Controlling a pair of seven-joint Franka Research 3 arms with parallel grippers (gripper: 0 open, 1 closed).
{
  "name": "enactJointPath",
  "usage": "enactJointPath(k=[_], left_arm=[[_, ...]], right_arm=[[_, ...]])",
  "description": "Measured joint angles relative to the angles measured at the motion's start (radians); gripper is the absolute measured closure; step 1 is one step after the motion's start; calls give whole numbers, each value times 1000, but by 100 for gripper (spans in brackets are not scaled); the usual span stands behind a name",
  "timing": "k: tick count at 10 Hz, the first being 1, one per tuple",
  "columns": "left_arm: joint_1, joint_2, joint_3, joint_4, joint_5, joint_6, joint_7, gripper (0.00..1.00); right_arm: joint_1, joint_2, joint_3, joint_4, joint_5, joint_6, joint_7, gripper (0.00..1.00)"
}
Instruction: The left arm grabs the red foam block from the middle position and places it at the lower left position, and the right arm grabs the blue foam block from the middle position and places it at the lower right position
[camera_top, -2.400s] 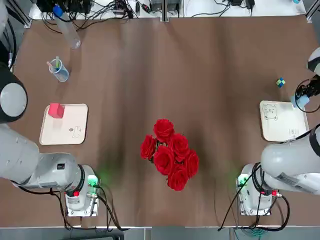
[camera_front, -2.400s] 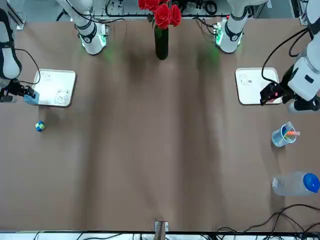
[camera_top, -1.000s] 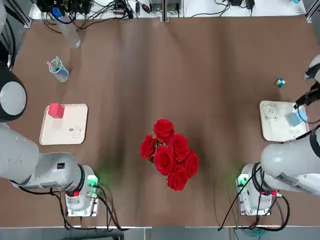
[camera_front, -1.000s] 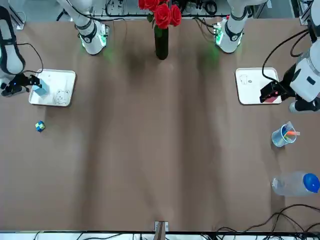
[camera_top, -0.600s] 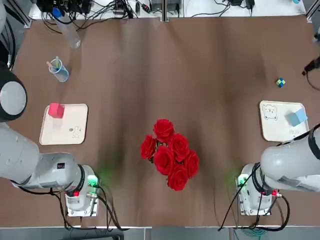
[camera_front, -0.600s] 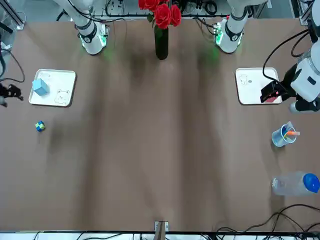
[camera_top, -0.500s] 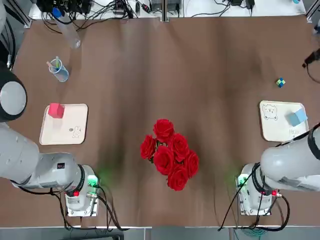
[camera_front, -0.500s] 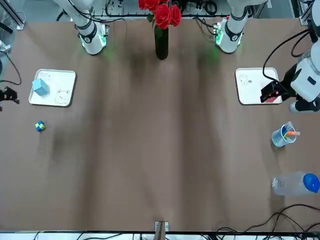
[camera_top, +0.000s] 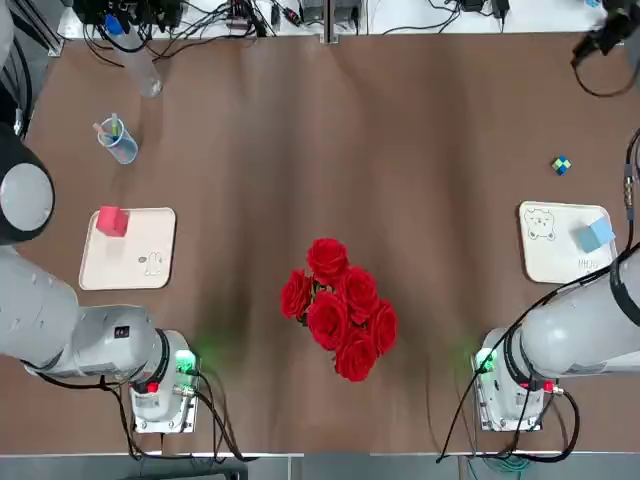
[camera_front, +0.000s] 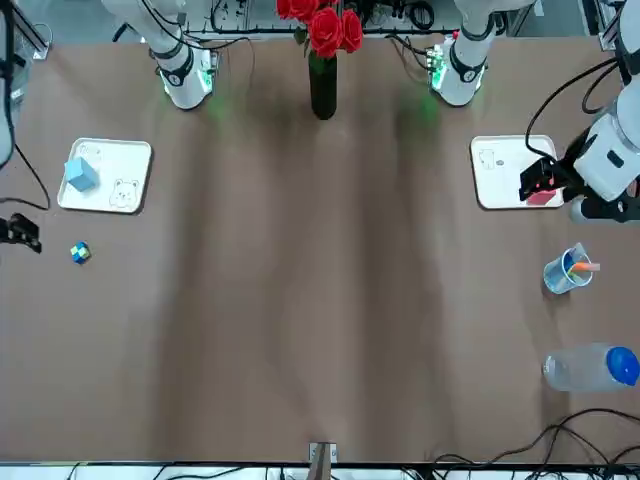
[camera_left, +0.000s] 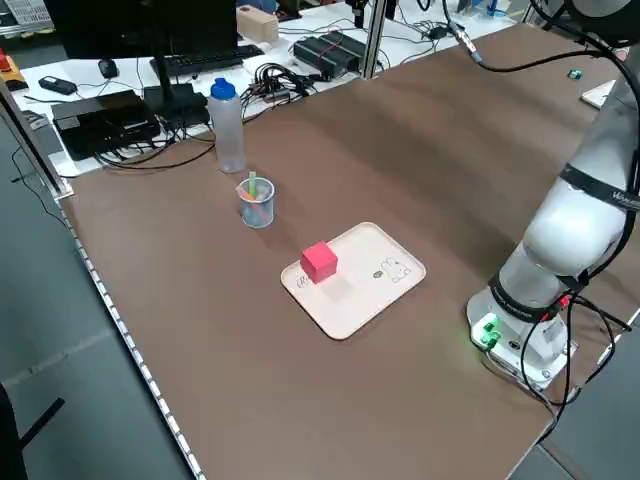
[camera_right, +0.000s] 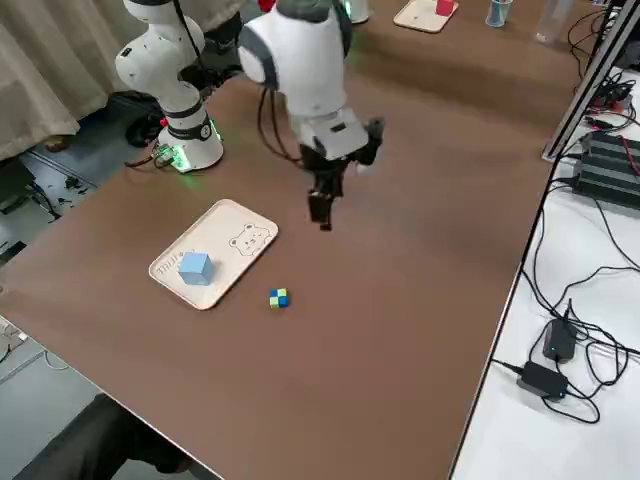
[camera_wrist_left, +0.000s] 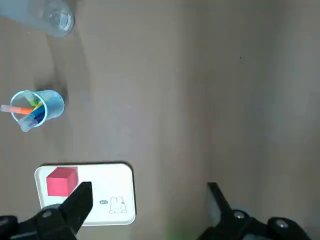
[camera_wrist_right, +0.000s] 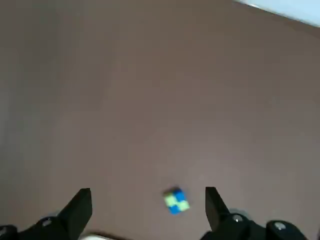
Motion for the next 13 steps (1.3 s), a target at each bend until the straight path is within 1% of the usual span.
enactJointPath(k=[2,4,6,7,9,11,13], left_arm=[[2,0,0,1,1,0,0,0],[4,-1,1,3,1,0,6,0],[4,-1,2,4,2,0,6,0],[4,-1,2,4,2,0,6,0],[4,-1,2,4,2,0,7,0],[3,-1,1,4,2,0,7,0],[4,-1,2,4,2,0,7,0]], right_arm=[[2,0,77,103,-20,-160,169,0],[-7,-1,170,200,-56,-280,290,0],[-47,-2,256,284,-88,-389,324,0],[-70,-2,285,327,-114,-448,324,0],[-84,-3,306,375,-132,-503,324,0],[-76,-18,321,392,-140,-560,324,0],[-59,-60,320,393,-146,-581,325,0]])
